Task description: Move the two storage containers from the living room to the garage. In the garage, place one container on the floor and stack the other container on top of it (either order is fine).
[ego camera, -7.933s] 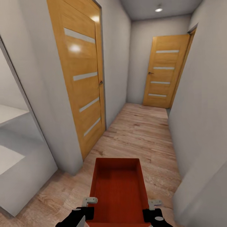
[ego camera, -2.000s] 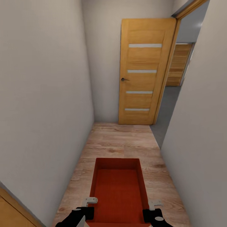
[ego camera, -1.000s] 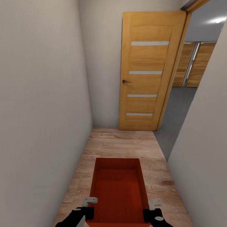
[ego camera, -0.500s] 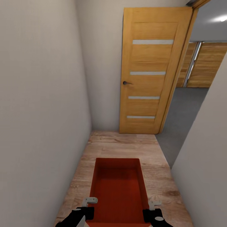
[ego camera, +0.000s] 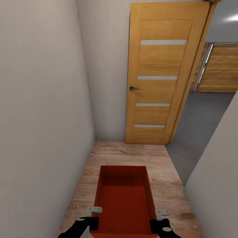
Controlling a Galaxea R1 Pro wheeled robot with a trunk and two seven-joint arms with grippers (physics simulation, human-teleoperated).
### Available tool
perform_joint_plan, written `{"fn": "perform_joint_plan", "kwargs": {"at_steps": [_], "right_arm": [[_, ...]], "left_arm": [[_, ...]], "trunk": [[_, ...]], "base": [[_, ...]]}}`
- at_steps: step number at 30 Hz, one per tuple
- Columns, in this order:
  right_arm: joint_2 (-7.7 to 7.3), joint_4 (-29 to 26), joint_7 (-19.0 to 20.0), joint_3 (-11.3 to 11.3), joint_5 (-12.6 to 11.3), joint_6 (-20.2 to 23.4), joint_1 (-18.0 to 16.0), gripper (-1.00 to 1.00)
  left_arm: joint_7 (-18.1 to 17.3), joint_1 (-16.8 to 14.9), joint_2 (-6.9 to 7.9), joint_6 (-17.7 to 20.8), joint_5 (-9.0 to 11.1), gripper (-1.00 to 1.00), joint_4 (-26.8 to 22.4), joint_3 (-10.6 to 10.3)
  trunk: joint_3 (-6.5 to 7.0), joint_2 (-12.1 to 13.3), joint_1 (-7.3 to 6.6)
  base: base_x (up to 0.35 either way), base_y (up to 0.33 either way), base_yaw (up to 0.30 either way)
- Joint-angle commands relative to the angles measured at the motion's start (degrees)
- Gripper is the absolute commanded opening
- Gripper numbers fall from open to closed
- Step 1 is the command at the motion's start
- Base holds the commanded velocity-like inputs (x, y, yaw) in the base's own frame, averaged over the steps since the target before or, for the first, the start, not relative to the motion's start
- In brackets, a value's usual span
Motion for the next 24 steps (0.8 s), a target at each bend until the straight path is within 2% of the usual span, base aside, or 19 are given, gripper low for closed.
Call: {"fn": "perform_joint_plan", "kwargs": {"at_steps": [1, 24], "right_arm": [[-0.02, 0.28, -0.92, 0.06, -1.32, 0.87, -0.04, -1.0], [-0.05, 0.28, -0.92, 0.06, -1.32, 0.87, -0.04, -1.0]], "left_arm": [[0.56, -0.03, -0.02, 0.37, -0.66, -1.0, -0.37, -0.14], [0.56, -0.03, -0.02, 0.38, -0.67, -1.0, -0.37, -0.14]], "trunk": [[-0.05, -0.03, 0.03], [-0.05, -0.03, 0.03]], "base": [[0.32, 0.0, 0.0], [0.32, 0.0, 0.0]]}}
